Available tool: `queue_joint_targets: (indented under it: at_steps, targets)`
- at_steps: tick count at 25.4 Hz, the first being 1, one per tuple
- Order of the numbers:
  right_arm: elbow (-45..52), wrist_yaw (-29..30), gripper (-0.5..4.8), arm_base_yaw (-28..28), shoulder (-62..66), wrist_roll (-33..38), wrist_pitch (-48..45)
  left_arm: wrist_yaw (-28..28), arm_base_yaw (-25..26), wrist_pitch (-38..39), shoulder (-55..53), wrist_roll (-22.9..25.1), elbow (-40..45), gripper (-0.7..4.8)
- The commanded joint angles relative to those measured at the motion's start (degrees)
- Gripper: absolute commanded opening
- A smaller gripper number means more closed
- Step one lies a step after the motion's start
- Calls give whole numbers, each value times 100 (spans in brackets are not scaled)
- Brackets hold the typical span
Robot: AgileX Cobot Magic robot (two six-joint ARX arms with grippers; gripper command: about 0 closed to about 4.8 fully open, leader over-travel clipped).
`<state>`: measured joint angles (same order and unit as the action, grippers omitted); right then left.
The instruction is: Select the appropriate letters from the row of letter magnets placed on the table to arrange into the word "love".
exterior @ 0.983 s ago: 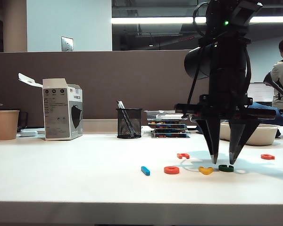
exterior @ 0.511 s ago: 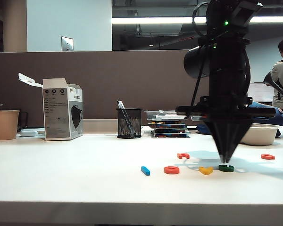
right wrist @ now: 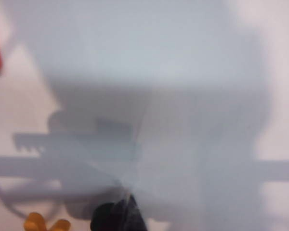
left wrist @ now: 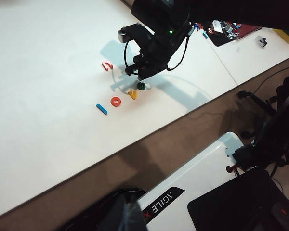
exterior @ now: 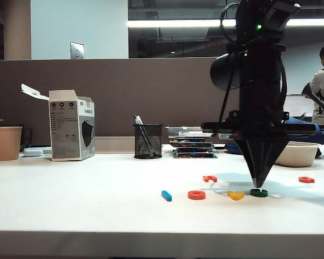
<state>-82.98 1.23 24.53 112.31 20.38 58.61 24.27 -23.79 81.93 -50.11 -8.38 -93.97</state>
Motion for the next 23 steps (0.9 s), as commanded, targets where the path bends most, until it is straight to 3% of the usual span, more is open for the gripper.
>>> queue_joint_targets:
  at_steps: [1,23]
  targets:
    - [2,-4,-6,9,-20,15,118,39,2,9,13,50,-20,-6]
    - [2,44,-6,13,-22,-131,573,37,2,7,13,103,-20,-6]
